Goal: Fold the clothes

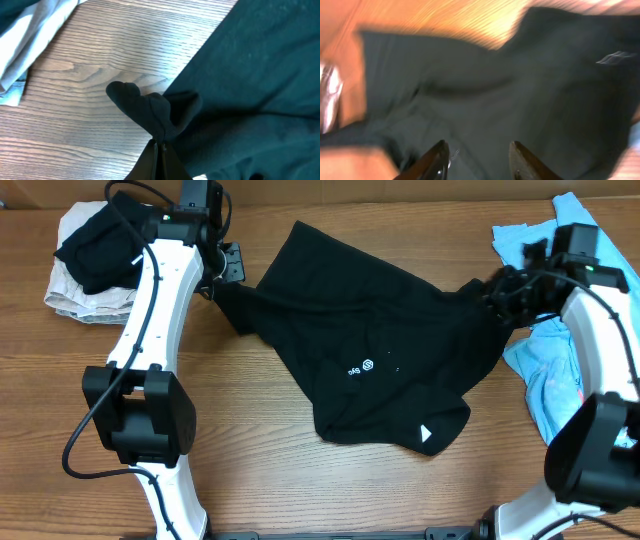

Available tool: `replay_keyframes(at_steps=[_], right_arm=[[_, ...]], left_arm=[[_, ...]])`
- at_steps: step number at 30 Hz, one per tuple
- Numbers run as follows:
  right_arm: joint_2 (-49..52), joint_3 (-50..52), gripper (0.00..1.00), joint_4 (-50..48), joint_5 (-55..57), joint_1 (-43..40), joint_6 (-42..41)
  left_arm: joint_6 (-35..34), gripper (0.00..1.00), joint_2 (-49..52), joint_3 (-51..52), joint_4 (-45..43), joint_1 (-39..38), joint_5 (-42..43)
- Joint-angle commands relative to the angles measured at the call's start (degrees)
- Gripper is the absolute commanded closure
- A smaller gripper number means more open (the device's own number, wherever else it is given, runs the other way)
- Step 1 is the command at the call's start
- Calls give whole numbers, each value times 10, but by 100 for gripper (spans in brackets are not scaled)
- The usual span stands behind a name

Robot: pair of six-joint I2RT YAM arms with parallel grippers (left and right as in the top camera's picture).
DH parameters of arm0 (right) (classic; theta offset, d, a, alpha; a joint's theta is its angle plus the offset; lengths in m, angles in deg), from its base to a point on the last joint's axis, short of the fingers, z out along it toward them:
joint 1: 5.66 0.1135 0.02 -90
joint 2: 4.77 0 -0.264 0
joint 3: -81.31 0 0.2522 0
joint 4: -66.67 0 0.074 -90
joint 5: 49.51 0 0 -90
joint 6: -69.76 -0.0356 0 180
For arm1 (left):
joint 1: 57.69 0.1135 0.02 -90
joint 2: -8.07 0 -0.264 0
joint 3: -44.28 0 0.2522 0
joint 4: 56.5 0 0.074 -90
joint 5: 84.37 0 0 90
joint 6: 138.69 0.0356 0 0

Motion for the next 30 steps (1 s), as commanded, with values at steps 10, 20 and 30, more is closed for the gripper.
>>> replay_keyframes(at_steps=[10, 20, 30], right_arm=[[-14, 85, 47, 31, 17, 269, 50], [-14, 196, 34, -96, 134, 378, -3], [-13, 222, 30, -138, 138, 396, 58]], left_arm=[[-1, 96, -15, 3, -4, 38, 2], [-1, 96, -15, 3, -3, 39, 2], [-1, 96, -15, 3, -3, 39, 4]])
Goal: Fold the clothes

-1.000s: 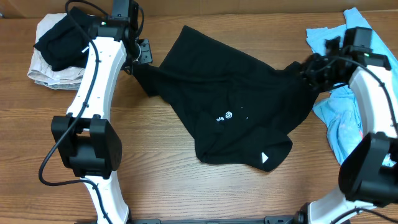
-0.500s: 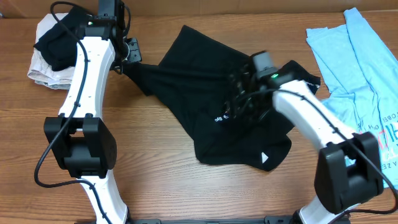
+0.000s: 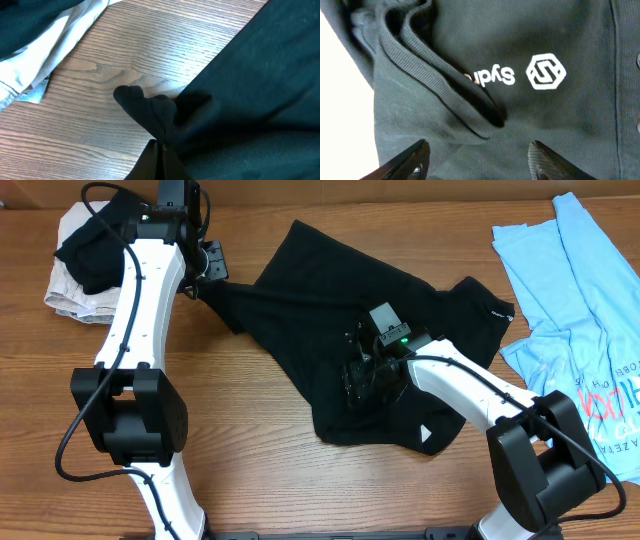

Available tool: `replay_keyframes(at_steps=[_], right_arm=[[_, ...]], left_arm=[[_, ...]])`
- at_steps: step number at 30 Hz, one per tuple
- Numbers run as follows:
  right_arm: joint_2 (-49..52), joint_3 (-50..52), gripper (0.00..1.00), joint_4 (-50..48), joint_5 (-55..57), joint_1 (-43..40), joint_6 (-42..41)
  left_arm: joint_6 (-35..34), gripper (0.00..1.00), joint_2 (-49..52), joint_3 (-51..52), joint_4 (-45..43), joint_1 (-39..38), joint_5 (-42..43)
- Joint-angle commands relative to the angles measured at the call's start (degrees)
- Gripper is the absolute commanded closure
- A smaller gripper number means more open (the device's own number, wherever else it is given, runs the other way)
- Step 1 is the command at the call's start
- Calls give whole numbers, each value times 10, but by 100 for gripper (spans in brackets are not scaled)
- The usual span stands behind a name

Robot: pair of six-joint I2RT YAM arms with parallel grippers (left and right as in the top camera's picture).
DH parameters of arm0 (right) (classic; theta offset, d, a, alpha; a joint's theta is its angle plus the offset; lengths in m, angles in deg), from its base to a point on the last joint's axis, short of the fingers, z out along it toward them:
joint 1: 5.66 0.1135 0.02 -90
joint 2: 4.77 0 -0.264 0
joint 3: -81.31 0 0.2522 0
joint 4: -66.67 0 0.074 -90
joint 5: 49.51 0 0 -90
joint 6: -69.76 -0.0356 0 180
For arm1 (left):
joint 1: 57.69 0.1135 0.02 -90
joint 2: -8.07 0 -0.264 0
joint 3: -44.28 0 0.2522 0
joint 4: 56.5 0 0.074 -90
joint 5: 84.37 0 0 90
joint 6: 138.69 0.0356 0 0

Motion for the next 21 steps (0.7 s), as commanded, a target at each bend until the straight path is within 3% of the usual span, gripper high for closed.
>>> replay_keyframes(at_steps=[1, 13, 21], right_arm=[[0, 9, 30, -12, 10, 0, 26], [30, 9, 28, -40, -2, 0, 43], [31, 9, 49, -41, -33, 0, 57]], left_arm=[[-1, 96, -15, 3, -3, 3, 2], [-1, 96, -15, 3, -2, 2, 2], [-1, 96, -15, 3, 2, 3, 1]])
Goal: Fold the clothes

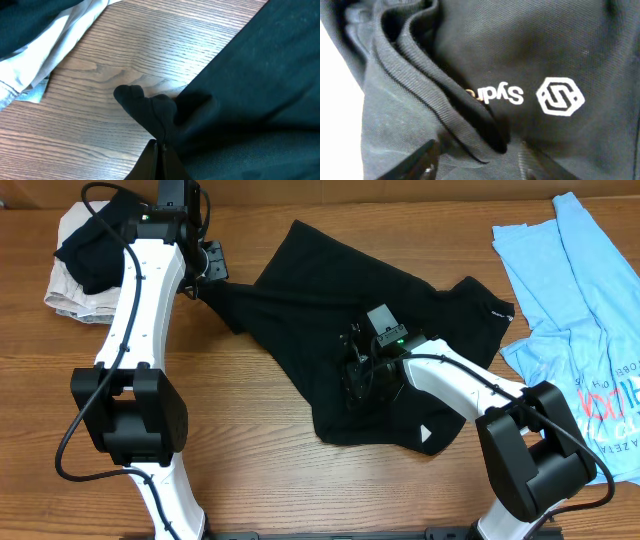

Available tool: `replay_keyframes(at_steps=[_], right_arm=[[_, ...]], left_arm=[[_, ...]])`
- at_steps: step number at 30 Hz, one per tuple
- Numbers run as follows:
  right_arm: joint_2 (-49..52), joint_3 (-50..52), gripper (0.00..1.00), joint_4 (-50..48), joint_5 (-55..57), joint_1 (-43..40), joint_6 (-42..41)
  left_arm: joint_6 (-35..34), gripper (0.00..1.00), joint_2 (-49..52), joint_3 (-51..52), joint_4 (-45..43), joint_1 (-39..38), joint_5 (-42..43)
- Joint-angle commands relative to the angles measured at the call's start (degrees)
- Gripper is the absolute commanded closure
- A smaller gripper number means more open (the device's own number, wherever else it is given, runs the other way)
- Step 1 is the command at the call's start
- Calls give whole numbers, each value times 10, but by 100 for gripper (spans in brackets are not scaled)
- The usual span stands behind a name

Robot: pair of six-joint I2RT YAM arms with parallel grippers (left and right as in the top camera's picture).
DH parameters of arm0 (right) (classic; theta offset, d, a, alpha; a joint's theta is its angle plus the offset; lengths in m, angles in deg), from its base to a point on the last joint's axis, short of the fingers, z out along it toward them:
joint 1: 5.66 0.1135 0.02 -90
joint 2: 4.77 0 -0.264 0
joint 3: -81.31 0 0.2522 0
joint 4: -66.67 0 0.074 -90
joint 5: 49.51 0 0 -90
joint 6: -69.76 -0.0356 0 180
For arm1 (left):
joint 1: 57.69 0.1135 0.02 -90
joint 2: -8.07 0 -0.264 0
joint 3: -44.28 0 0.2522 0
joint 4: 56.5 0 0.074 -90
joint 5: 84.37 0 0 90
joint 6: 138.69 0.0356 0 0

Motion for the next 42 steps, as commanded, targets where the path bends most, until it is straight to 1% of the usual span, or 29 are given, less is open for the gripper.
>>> replay_keyframes(at_steps=[1, 5, 15, 17, 18, 21, 22, 23, 24, 27, 30, 36, 42], right_arm=[[5, 3, 51, -2, -21, 0, 12], [8, 3, 52, -2, -20, 0, 12], [12, 14, 52, -23, -19, 0, 12], [12, 14, 56, -24, -19, 0, 12], [12, 14, 61, -23, -19, 0, 12], [12, 14, 79, -23, -19, 0, 12], [12, 14, 81, -23, -19, 0, 12], [12, 14, 91, -23, -19, 0, 11], [12, 14, 96, -23, -19, 0, 9], [11, 11, 96, -22, -19, -4, -14], [-2, -3, 96, -1, -19, -19, -34], [-96, -89, 96, 132, -18, -88, -35], [-212, -197, 96, 237, -18, -207, -33]], left_arm=[[-1, 96, -15, 3, 1, 3, 1], [-1, 96, -15, 3, -2, 2, 0], [-1, 96, -15, 3, -3, 2, 0], [-1, 96, -15, 3, -3, 2, 0], [-1, 96, -15, 3, -3, 2, 0], [-1, 96, -15, 3, 0, 2, 0], [-1, 96, -15, 3, 0, 2, 0], [-1, 96, -15, 3, 1, 3, 0], [-1, 96, -15, 3, 3, 3, 0], [-1, 96, -15, 3, 9, 3, -18], [2, 96, -16, 0, 12, 3, -37], [26, 96, -34, -54, 50, 3, -43], [44, 96, -79, -120, 91, 3, -87]])
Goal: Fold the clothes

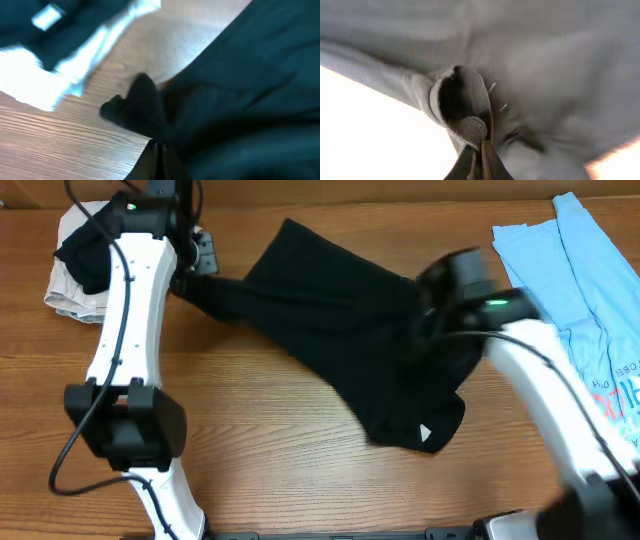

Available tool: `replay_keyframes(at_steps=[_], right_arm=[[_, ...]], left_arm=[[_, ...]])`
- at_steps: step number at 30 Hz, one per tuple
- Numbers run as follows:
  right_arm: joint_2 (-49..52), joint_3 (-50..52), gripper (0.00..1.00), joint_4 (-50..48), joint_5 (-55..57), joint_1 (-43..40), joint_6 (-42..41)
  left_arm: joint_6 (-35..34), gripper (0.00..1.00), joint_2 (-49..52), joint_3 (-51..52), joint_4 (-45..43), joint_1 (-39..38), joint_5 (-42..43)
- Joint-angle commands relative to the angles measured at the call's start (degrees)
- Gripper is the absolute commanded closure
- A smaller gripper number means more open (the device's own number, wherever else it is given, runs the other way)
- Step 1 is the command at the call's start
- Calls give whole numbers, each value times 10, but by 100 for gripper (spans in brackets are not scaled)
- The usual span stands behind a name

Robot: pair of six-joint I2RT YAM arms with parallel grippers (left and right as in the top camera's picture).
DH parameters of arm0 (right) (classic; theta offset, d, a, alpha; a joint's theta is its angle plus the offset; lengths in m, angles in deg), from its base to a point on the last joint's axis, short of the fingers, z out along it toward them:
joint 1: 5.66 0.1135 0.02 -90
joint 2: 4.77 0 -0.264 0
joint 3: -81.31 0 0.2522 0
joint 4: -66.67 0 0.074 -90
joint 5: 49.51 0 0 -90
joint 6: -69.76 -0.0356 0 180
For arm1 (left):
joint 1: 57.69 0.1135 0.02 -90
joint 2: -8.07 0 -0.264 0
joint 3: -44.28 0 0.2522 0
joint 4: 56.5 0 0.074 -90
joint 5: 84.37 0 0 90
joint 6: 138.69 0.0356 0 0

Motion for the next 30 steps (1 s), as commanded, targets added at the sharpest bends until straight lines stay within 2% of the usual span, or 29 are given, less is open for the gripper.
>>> replay_keyframes(at_steps=[1, 9, 11, 23, 30], right_arm=[[-99, -88, 96, 46, -3, -84, 3], [-201, -250, 96, 129, 3, -183, 29], [-226, -332, 96, 160, 33, -202, 30], [-270, -610, 96, 297, 131, -207, 31], [-270, -713, 96, 383, 193, -207, 31]], left_arm=[[22, 96, -82, -56, 6, 3, -54], [49, 96, -186, -76, -1, 3, -53], [59, 96, -228, -76, -2, 3, -52], [79, 96, -440, -76, -4, -13, -45], [91, 96, -472, -76, 7, -13, -49]])
